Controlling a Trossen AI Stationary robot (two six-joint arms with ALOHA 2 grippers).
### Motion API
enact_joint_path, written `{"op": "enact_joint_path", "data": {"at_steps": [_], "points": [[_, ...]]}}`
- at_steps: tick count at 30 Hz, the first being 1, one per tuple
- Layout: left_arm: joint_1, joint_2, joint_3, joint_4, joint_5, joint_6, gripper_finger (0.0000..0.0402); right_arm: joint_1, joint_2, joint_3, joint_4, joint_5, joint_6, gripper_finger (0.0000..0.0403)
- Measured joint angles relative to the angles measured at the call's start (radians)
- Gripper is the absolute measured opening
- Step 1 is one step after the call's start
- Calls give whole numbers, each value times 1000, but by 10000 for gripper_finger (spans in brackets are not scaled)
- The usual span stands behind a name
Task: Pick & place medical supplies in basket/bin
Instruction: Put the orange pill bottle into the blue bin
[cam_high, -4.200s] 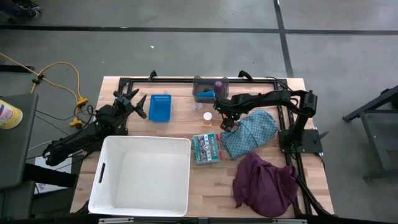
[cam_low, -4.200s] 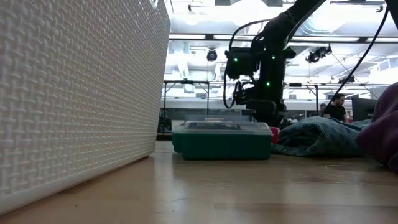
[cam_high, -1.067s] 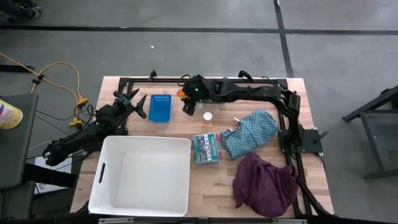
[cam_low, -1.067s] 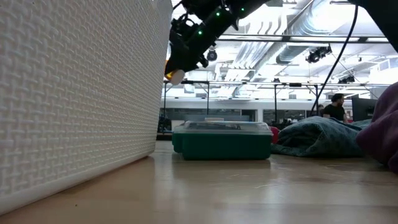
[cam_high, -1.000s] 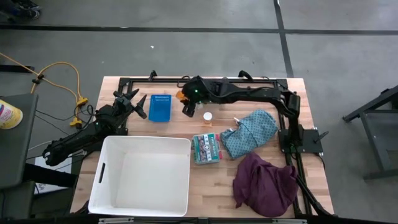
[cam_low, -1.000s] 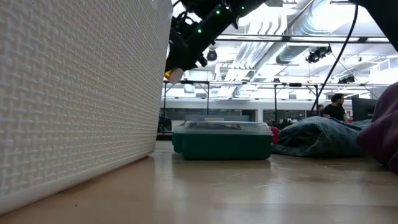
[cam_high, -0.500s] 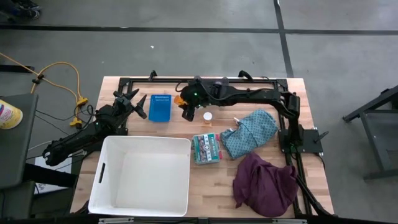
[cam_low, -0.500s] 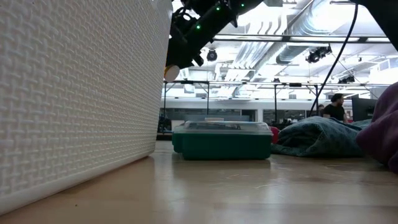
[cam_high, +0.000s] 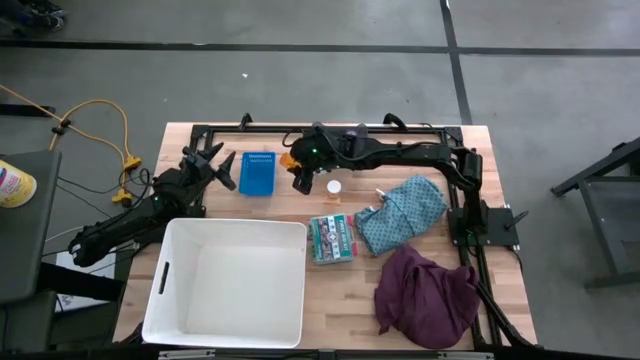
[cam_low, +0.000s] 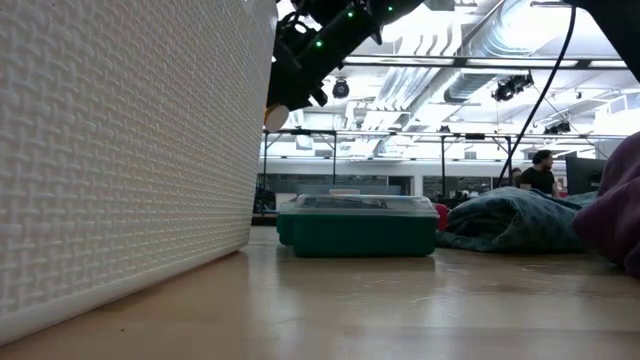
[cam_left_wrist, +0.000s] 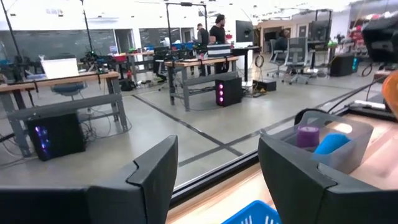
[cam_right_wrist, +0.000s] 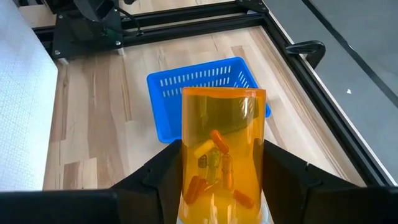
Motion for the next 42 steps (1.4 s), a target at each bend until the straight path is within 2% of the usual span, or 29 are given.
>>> {"op": "enact_joint_path", "data": {"at_steps": [6, 35, 39, 42], "points": [[0, 0, 0, 4, 0, -52, 216, 0, 0, 0, 0, 2, 0, 170], [0, 0, 0, 24, -17, -65, 216, 0, -1, 0, 14, 2, 0, 170], [0, 0, 0, 32, -16, -150, 216, 0, -1, 0, 14, 2, 0, 170], [0, 1, 5, 53, 15, -147, 216, 0, -1, 0, 14, 2, 0, 170]]}}
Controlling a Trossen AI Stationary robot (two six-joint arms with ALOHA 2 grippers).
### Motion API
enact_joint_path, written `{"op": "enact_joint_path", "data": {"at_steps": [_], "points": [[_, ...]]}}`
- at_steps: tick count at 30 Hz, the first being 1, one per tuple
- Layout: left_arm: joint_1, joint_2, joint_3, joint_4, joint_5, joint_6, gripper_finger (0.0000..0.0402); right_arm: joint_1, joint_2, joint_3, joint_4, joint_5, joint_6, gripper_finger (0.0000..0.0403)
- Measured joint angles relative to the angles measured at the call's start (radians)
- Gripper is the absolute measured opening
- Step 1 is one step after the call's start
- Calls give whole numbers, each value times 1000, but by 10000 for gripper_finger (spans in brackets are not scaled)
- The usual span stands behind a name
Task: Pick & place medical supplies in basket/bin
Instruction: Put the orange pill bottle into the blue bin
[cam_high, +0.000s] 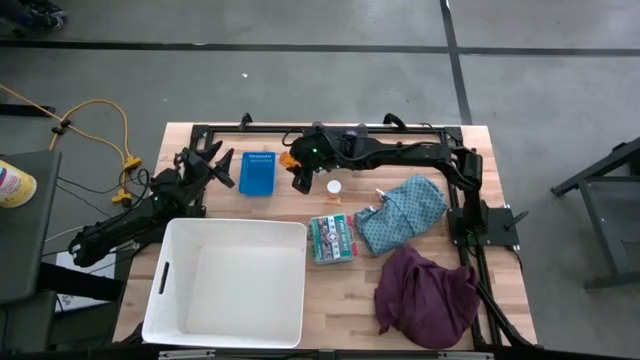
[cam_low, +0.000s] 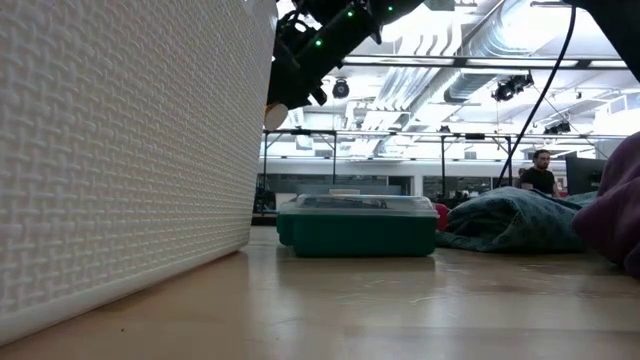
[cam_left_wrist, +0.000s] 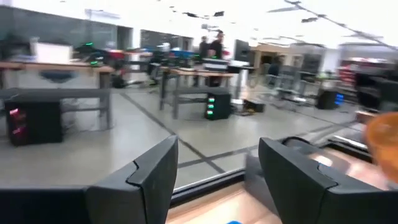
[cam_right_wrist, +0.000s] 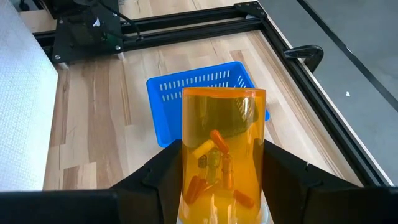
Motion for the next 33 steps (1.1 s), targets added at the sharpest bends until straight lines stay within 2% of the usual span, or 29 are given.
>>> {"op": "enact_joint_path", "data": {"at_steps": [5, 12, 15, 20, 25, 33], "points": [[0, 10, 39, -7, 135, -13, 216, 0, 0, 0, 0, 0, 0, 170], [-1, 79, 85, -6, 185, -16, 216, 0, 0, 0, 0, 0, 0, 170], [-1, 130, 107, 29, 267, -15, 216, 0, 0, 0, -1, 0, 0, 170], [-1, 255, 160, 103, 416, -15, 216, 0, 0, 0, -1, 0, 0, 170], [-1, 414, 249, 103, 510, 18, 216, 0, 0, 0, -1, 0, 0, 170], [7, 687, 420, 103, 730, 41, 216, 0, 0, 0, -2, 0, -1, 170]]}}
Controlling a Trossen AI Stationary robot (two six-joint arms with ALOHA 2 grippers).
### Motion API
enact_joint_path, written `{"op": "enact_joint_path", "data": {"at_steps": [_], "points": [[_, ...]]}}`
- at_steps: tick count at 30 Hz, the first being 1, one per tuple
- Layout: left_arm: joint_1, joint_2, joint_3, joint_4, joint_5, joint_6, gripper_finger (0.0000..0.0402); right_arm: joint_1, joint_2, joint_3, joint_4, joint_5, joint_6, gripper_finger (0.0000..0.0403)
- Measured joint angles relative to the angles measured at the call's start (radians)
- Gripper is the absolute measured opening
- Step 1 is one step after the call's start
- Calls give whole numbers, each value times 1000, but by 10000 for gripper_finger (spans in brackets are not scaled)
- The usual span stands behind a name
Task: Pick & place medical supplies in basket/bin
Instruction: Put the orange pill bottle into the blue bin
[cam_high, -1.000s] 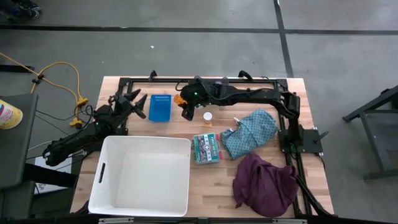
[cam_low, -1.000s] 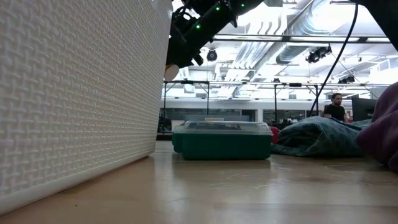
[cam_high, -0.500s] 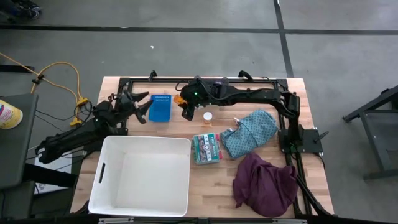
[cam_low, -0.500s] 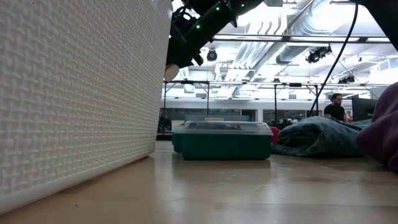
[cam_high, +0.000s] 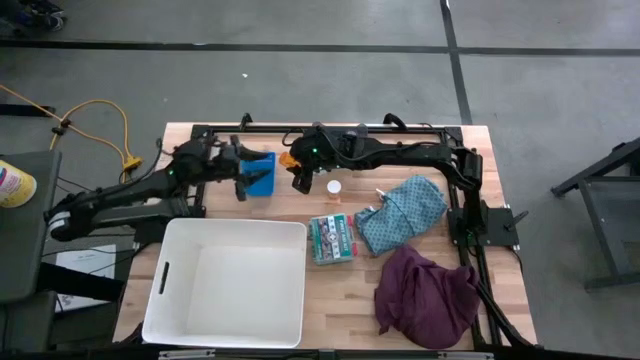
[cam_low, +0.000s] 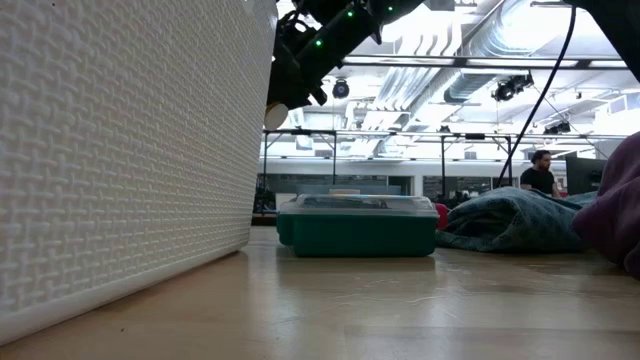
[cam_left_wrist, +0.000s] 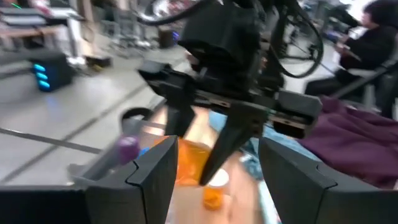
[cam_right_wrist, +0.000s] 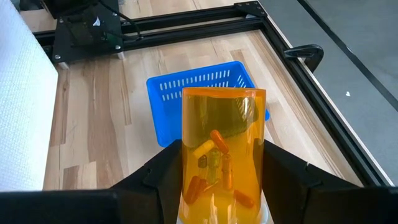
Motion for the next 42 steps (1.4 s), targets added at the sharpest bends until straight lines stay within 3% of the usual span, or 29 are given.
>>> {"op": "enact_joint_path", "data": {"at_steps": [7, 19, 33, 42], "points": [[68, 82, 50, -1, 176, -21, 216, 1, 0, 0, -32, -12, -67, 170], [187, 81, 52, -2, 418, -63, 216, 26, 0, 0, -51, -160, -269, 170], [149, 81, 52, -58, 438, -22, 216, 39, 0, 0, -50, -153, -288, 170], [9, 95, 52, -64, 191, 47, 216, 39, 0, 0, -49, -153, -288, 170]]}}
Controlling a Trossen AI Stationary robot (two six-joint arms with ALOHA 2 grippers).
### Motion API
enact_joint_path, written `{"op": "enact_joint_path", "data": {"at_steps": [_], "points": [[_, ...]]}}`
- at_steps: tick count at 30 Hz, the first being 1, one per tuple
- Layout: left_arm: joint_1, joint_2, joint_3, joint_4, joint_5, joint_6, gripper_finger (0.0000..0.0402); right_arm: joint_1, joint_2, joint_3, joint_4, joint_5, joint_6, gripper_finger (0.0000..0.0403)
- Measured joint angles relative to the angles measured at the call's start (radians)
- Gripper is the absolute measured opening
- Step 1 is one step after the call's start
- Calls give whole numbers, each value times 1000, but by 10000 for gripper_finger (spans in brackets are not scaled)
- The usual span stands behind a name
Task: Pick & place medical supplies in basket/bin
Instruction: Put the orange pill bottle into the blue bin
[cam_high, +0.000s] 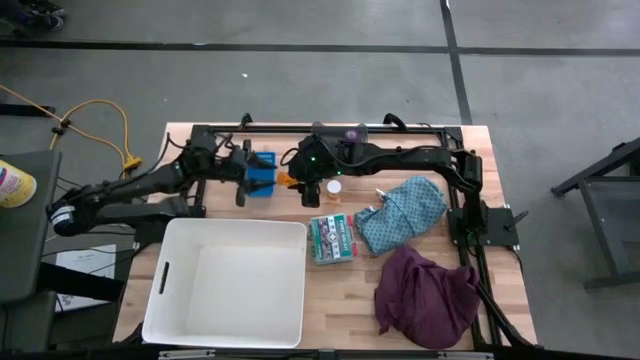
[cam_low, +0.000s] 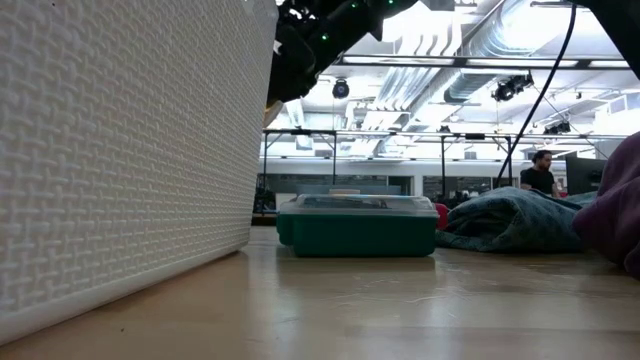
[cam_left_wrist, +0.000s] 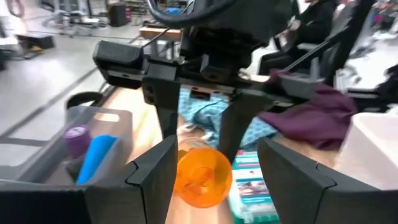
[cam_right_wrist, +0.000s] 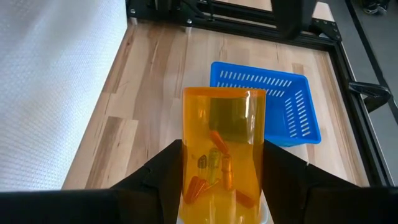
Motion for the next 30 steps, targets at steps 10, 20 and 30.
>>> {"op": "enact_joint_path", "data": {"at_steps": [10, 20, 30], "points": [[-90, 8, 0, 2, -228, 5, 216, 0, 0, 0, 0, 0, 3, 170], [-105, 8, 0, -42, -238, -39, 218, 0, 0, 0, 0, 0, 4, 170], [-105, 8, 0, -50, -200, -25, 254, 0, 0, 0, 0, 0, 4, 170]]}}
